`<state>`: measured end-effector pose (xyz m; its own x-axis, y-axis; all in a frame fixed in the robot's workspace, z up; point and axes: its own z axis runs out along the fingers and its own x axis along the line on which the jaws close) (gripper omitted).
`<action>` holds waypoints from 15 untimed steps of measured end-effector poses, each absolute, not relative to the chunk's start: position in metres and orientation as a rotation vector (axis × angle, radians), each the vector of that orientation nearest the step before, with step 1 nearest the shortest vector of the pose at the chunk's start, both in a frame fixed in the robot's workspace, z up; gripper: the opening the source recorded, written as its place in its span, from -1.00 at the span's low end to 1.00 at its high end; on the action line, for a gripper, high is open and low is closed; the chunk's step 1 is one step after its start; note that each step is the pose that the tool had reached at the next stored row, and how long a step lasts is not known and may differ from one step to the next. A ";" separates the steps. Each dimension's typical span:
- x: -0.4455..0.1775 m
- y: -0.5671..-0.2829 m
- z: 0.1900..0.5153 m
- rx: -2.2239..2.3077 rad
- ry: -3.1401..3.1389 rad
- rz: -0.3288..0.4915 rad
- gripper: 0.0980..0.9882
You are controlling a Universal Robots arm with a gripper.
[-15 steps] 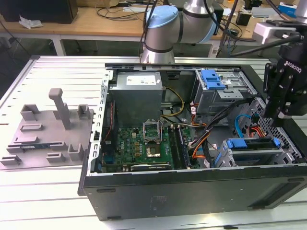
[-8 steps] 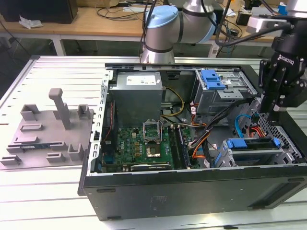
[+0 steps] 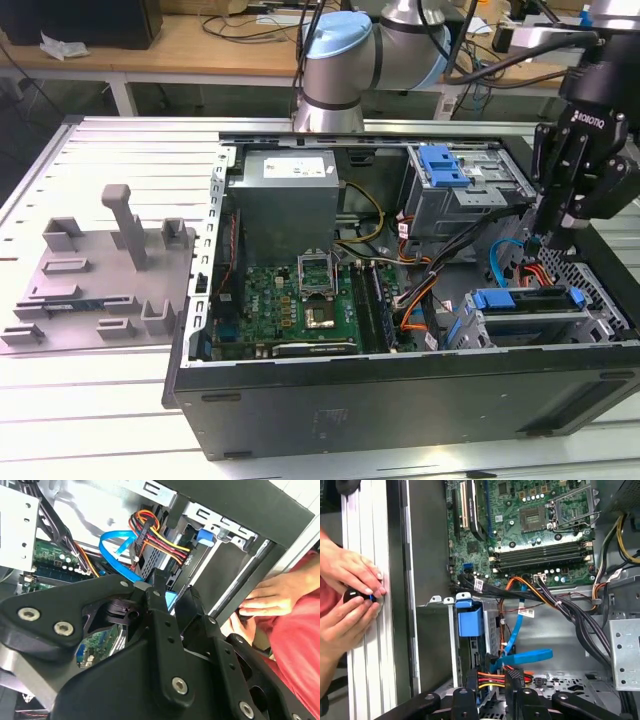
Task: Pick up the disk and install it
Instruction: 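Insert the second disk wire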
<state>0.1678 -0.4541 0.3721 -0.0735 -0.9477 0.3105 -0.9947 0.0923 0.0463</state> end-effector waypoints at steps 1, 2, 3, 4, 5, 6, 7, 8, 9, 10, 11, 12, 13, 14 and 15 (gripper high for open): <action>0.167 -0.454 0.371 1.934 -2.110 0.263 -0.41; 0.166 -0.453 0.371 1.930 -2.107 0.269 -0.41; 0.164 -0.452 0.370 1.925 -2.103 0.277 -0.41; 0.163 -0.451 0.369 1.922 -2.099 0.283 -0.41; 0.160 -0.449 0.368 1.915 -2.093 0.294 -0.41; 0.159 -0.447 0.366 1.908 -2.086 0.306 -0.41; 0.159 -0.445 0.365 1.904 -2.082 0.314 -0.41; 0.159 -0.444 0.365 1.899 -2.078 0.321 -0.41; 0.159 -0.443 0.364 1.892 -2.072 0.333 -0.41; 0.159 -0.443 0.363 1.886 -2.068 0.340 -0.41; 0.159 -0.443 0.363 1.881 -2.066 0.344 -0.41; 0.159 -0.442 0.362 1.874 -2.068 0.346 -0.41; 0.158 -0.442 0.361 1.869 -2.072 0.346 -0.41; 0.158 -0.441 0.360 1.864 -2.075 0.345 -0.41; 0.158 -0.440 0.359 1.861 -2.077 0.345 -0.41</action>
